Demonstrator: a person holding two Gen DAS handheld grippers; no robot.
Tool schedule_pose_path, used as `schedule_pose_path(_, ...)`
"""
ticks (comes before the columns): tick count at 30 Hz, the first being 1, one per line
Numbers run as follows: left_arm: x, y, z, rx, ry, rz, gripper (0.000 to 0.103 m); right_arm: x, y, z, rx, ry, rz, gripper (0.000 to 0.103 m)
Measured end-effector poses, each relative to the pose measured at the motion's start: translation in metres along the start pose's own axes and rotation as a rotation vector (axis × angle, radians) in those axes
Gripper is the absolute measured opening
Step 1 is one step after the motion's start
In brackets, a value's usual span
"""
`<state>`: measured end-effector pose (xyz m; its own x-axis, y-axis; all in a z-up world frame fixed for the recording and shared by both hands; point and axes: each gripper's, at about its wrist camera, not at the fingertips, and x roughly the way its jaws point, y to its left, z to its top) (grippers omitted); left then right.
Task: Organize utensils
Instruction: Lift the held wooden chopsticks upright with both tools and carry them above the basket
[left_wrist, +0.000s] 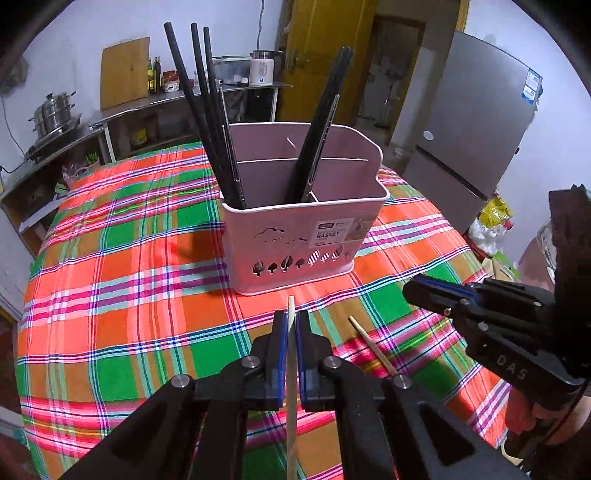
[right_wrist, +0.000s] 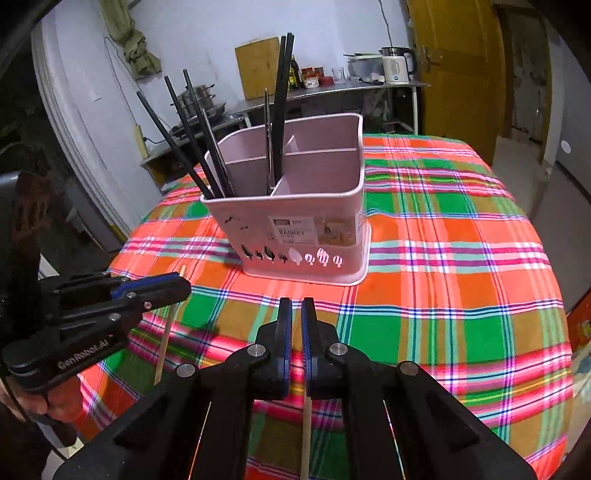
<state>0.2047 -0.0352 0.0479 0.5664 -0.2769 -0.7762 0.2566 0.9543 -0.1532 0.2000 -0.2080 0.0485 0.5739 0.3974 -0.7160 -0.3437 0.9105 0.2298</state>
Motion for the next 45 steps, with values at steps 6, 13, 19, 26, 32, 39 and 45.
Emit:
schedule_pose_path(6,0.022,0.009,-0.011,-0.044,0.042,-0.012,0.005,0.026,0.0,-0.018,-0.022,0.103,-0.001,0.012)
schedule_pose_path(13,0.051,0.02,-0.016,-0.049,0.113,0.005,0.005,0.053,-0.006,-0.032,-0.024,0.163,-0.015,0.013)
schedule_pose_path(19,0.073,0.026,-0.018,-0.052,0.189,0.009,0.006,0.069,-0.008,-0.032,-0.035,0.199,-0.026,0.014)
schedule_pose_path(26,0.082,0.024,-0.018,-0.026,0.21,0.028,0.006,0.078,-0.004,-0.027,-0.051,0.216,-0.022,0.013)
schedule_pose_path(32,0.083,0.019,-0.015,0.009,0.211,0.037,0.005,0.076,0.001,-0.024,-0.061,0.209,-0.016,0.005)
schedule_pose_path(39,0.055,0.018,-0.006,0.002,0.141,0.023,0.005,0.048,0.008,-0.008,-0.068,0.129,0.005,0.005)
schedule_pose_path(45,0.008,0.013,0.015,0.018,0.036,0.015,0.004,0.01,0.014,0.016,-0.079,0.025,0.019,0.005)
